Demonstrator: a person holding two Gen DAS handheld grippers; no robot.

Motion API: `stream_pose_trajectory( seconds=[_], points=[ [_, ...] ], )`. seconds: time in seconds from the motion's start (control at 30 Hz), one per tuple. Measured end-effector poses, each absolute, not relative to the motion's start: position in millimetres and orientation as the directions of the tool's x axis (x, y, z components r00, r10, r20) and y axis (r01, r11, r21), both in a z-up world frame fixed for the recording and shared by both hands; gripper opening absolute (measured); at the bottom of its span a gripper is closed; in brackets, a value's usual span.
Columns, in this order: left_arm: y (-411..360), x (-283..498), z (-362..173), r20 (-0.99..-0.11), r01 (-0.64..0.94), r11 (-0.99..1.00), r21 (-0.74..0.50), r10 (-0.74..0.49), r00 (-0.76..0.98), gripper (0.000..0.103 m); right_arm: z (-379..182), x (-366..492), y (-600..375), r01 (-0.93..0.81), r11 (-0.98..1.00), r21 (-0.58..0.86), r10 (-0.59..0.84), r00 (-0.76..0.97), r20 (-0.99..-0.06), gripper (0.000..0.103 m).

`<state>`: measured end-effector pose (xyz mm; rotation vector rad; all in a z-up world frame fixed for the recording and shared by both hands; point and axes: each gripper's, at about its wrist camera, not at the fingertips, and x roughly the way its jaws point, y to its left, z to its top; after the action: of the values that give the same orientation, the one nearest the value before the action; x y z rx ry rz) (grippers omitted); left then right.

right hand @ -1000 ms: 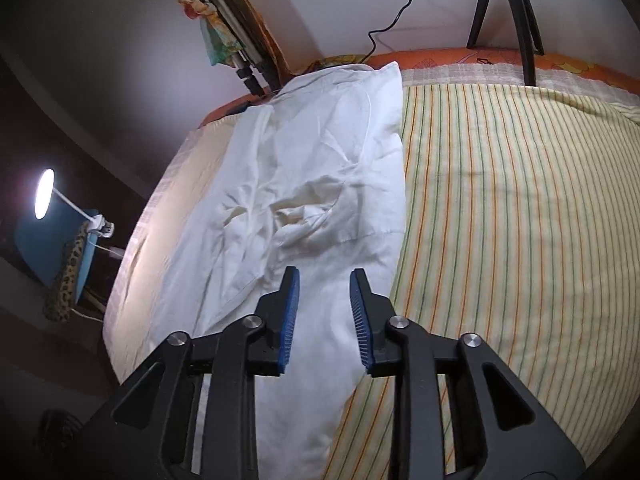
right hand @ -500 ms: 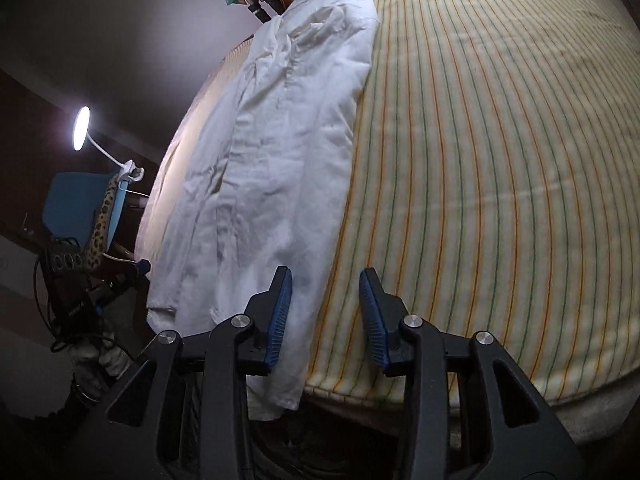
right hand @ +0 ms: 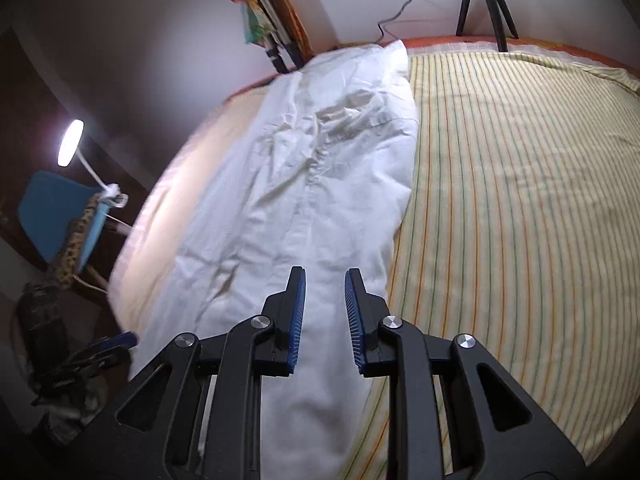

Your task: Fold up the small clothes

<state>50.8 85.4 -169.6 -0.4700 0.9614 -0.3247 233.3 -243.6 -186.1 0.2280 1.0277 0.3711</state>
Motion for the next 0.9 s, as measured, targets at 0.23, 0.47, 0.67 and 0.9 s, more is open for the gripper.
stream_pose_trajectory(
  seconds=[0.23,0.47,0.67,0.9],
  points=[
    [86,55,-177,-0.715,0.059,0.853,-0.518,-0.47,0.518,0.043,-212,214,-268,-0.115,0.916,0.384,0.396,0.402,-0.826,0.021],
    [91,57,-191,-0.703,0.049,0.822,-0.567,-0.514,0.491,0.044,-212,161,-310,-0.033,0.826,0.563,0.533,0.371,-0.76,0.038],
    [95,55,-194,-0.673,0.038,0.766,-0.641,-0.585,0.453,0.043,-230,134,-317,-0.022,0.71,0.704,0.671,0.325,-0.666,0.038],
    [99,52,-195,-0.616,0.006,0.671,-0.741,-0.684,0.39,0.033,-247,119,-297,-0.045,0.599,0.8,0.783,0.241,-0.573,0.038]
  ],
)
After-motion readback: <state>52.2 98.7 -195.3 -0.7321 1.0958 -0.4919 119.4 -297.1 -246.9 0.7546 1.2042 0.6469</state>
